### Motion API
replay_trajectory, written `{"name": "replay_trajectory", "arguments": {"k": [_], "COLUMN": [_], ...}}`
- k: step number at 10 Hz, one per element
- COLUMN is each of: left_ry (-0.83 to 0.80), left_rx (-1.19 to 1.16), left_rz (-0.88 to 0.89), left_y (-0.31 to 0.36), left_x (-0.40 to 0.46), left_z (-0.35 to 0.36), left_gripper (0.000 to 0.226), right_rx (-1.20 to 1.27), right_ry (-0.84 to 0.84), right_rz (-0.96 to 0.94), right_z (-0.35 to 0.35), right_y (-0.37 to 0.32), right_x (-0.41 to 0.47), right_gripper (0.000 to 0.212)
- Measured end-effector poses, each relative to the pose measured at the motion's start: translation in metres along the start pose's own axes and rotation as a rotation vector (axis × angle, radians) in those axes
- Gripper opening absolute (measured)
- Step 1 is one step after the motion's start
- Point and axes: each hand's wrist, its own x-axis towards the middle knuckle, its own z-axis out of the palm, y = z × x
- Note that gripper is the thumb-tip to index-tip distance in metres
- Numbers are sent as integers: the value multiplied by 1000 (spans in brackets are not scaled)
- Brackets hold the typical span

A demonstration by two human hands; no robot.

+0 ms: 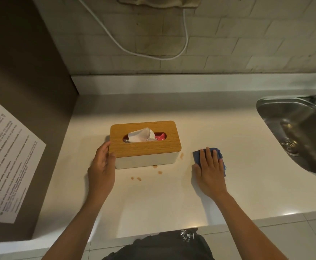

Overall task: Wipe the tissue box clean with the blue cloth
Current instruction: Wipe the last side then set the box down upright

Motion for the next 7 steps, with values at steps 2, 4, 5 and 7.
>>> {"name": "replay_trajectory", "arguments": {"k": [2,4,5,7], "left_ry": [-88,-144,-163,-150], "left_rx": [54,104,69,22], "left_rz": [-16,19,8,16], "left_y": [-5,-6,-6,1], "left_x": [6,0,-2,-2], "left_z": [3,4,0,-1], "left_gripper": [52,55,44,44], "right_rx": [843,888,880,845], "right_ry": [42,-22,-1,16], "right_rz": [167,20,4,9], "right_z": [-65,-61,-55,-63], "right_y": [-75,-104,-103,-104], "right_x": [15,14,9,10], "right_gripper": [46,46,49,47]}}
